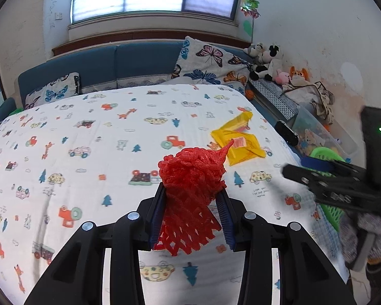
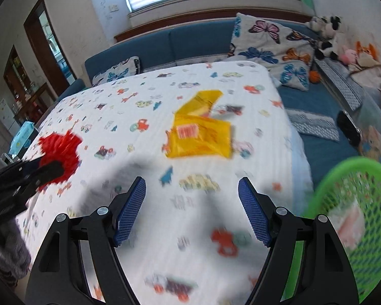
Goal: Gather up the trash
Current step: 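Grasp the yellow snack wrapper with the right gripper and lift it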
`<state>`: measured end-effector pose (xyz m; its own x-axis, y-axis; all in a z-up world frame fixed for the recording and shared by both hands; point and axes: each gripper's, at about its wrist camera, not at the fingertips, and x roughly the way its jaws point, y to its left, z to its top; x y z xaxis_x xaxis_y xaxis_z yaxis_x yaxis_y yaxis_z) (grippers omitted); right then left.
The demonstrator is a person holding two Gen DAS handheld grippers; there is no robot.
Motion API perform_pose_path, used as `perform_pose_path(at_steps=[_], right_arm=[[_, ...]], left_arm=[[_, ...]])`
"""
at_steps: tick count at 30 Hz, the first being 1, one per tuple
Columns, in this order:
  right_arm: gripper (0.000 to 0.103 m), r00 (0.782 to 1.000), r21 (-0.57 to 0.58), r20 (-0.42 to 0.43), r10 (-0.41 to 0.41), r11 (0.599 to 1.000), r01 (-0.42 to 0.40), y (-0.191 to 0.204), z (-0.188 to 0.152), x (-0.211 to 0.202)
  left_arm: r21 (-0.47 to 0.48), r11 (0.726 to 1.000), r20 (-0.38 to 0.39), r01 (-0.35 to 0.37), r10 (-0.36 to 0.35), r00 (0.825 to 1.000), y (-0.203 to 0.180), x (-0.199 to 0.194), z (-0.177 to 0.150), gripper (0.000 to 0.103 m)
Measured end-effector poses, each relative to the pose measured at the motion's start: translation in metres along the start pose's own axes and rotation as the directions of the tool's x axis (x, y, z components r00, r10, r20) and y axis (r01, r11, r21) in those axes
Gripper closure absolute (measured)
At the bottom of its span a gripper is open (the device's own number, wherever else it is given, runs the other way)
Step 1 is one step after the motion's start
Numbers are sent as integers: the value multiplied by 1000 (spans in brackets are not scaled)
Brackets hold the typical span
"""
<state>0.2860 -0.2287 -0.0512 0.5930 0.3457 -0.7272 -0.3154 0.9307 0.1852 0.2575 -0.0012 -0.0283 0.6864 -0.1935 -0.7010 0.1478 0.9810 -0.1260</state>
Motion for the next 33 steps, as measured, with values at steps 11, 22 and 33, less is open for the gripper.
perform_pose_path(at_steps=[11, 22, 33], right_arm=[[21, 998, -16, -63, -19, 1000, 18, 3, 33, 69], [16, 993, 40, -119, -13, 999, 18, -14, 46, 109], [21, 993, -18, -102, -63, 998, 62, -8, 47, 114]], left_arm=[[-36, 999, -3, 18, -18, 1000, 17, 2, -3, 65], [-60, 998, -15, 20, -21, 1000, 27, 12, -2, 65], [-69, 997, -25, 21, -23, 999, 31, 17, -4, 65]])
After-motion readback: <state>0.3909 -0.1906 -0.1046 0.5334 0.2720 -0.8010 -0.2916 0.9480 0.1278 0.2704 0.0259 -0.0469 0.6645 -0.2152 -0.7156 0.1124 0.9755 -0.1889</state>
